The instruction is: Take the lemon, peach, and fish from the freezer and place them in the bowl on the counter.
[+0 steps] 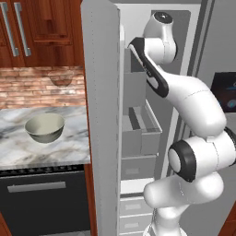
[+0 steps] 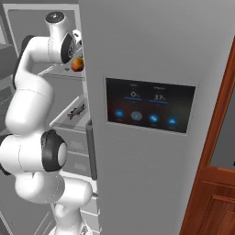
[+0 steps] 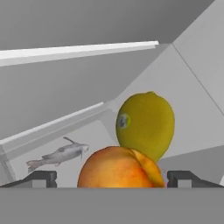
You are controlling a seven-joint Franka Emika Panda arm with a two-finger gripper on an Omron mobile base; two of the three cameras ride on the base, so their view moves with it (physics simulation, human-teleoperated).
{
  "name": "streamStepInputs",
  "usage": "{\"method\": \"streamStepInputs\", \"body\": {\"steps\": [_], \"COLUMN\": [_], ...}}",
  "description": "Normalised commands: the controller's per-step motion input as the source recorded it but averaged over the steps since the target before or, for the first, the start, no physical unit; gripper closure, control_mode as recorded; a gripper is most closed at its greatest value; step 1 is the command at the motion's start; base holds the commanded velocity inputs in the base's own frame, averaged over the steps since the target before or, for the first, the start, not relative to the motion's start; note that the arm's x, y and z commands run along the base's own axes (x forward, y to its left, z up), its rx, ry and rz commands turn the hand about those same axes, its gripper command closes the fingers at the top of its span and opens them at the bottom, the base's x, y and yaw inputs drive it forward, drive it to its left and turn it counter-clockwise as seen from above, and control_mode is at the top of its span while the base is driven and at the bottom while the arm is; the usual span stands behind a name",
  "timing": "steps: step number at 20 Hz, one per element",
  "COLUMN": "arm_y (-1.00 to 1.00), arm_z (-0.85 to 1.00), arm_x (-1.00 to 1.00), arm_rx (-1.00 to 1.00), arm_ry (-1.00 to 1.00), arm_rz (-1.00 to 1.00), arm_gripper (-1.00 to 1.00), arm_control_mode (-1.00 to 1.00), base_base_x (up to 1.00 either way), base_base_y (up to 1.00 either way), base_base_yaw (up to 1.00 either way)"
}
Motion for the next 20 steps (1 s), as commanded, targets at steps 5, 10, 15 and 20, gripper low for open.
{"method": "streamStepInputs", "body": {"steps": [5, 10, 15, 20], "arm_y": [-0.04, -0.04, 0.00, -0.01], "arm_z": [0.00, -0.05, -0.22, -0.29], "arm_x": [0.17, 0.16, 0.14, 0.07], "arm_rx": [0.00, 0.00, 0.00, 0.00], "arm_ry": [0.00, 0.01, 0.11, 0.13], "arm_rz": [0.00, 0.00, 0.00, 0.00], "arm_gripper": [-1.00, -1.00, -1.00, 1.00], "arm_control_mode": [-1.00, -1.00, -1.00, -1.00], "base_base_x": [0.00, 0.00, 0.00, 0.00], "base_base_y": [0.00, 0.00, 0.00, 0.00], "base_base_yaw": [0.00, 0.00, 0.00, 0.00]}}
